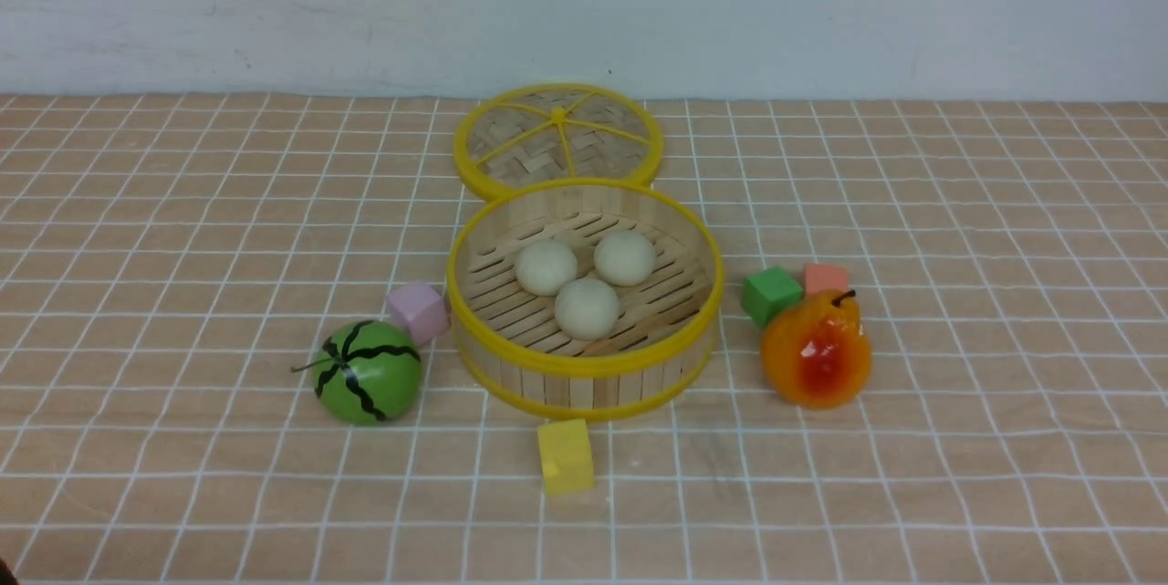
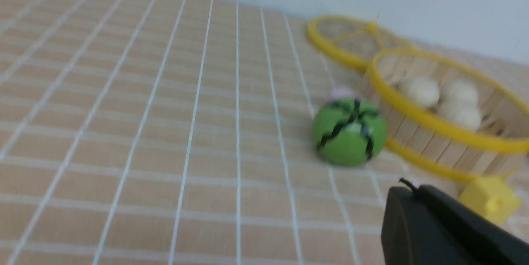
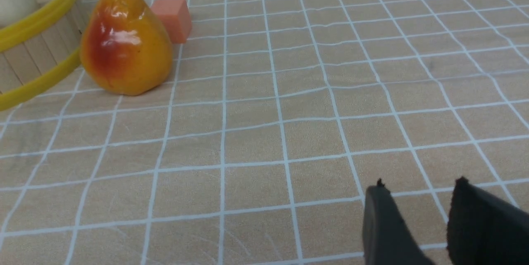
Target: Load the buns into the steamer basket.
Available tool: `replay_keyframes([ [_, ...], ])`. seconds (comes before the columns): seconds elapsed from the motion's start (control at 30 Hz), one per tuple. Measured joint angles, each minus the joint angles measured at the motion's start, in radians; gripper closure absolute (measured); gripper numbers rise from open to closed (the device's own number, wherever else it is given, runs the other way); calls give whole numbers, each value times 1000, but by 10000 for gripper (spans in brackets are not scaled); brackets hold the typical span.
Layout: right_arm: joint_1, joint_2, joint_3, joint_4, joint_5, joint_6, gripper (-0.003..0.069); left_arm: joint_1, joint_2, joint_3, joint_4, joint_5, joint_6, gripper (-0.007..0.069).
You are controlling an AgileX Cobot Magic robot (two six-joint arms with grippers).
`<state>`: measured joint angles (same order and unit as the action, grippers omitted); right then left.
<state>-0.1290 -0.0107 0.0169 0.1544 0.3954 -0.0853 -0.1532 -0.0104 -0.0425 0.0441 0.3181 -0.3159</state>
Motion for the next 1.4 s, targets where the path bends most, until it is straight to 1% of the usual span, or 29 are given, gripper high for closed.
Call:
replay_keyframes([
  [0.1, 0, 0, 0, 0, 0, 0, 418, -1, 0, 64, -5, 26, 0, 634],
  [0.23, 0, 0, 0, 0, 0, 0, 418, -1, 0, 71, -8, 60, 0, 634],
  [1.4, 0, 0, 0, 0, 0, 0, 418, -1, 0, 73, -11, 62, 0, 612],
])
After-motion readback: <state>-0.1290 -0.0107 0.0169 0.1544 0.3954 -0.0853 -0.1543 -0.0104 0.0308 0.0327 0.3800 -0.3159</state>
